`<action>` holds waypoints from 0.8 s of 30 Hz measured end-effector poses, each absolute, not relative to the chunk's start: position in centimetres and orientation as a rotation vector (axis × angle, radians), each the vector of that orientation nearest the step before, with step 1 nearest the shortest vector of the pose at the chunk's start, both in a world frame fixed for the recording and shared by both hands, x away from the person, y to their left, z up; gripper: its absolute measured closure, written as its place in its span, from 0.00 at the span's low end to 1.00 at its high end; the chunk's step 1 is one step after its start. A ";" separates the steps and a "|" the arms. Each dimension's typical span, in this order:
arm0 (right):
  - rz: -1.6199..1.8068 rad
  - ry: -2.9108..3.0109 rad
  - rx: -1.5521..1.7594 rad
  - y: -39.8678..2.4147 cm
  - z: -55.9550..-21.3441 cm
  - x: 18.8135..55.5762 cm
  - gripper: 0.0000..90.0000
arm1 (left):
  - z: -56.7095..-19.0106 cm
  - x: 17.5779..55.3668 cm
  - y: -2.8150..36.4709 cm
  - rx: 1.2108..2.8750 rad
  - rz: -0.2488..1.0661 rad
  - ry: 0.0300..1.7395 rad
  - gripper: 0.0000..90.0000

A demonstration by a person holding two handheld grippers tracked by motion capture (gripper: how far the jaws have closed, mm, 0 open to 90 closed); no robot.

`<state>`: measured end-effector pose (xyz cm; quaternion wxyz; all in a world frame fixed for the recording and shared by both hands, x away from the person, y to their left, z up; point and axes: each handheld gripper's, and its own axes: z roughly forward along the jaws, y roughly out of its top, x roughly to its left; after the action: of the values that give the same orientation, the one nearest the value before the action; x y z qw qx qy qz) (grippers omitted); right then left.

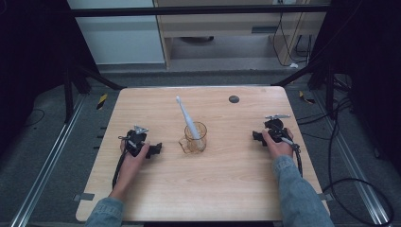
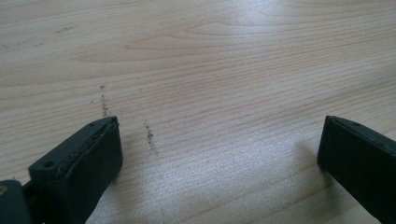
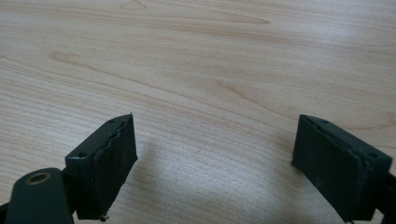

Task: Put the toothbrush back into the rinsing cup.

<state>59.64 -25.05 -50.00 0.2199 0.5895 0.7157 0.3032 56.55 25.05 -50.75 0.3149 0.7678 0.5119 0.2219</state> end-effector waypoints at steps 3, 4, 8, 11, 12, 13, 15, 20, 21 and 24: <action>0.828 1.964 1.621 -25.1 -50.3 59.8 0.13 | -50.7 56.6 25.1 2.024 0.585 1.348 0.00; 0.834 1.956 1.626 -25.1 -50.4 59.8 0.13 | -50.7 56.6 25.1 2.024 0.585 1.348 0.00; 0.840 1.936 1.629 -25.0 -50.5 60.0 0.12 | -50.7 56.5 25.1 2.025 0.584 1.346 0.00; 0.841 1.924 1.625 -24.9 -50.6 60.0 0.11 | -50.7 56.5 25.1 2.025 0.583 1.346 0.00; 0.843 1.919 1.624 -24.8 -50.6 60.0 0.11 | -50.7 56.5 25.1 2.026 0.583 1.345 0.00; 0.838 1.913 1.618 -24.7 -50.7 60.1 0.10 | -50.7 56.5 25.1 2.026 0.583 1.345 0.00; 0.834 1.902 1.603 -24.5 -50.9 60.1 0.09 | -50.7 56.5 25.1 2.026 0.583 1.344 0.00; 0.833 1.889 1.605 -24.3 -51.0 60.2 0.08 | -50.7 56.6 25.1 2.028 0.581 1.341 0.00; 0.832 1.887 1.609 -24.2 -51.0 60.3 0.08 | -50.7 56.6 25.1 2.028 0.582 1.341 0.00; 0.830 1.889 1.604 -24.1 -51.0 60.3 0.08 | -50.7 56.6 25.1 2.028 0.581 1.341 0.00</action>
<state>60.28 -24.10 -51.02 0.2609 0.5924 0.6978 0.3067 56.58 25.12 -50.74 0.3153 0.7699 0.5090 0.2206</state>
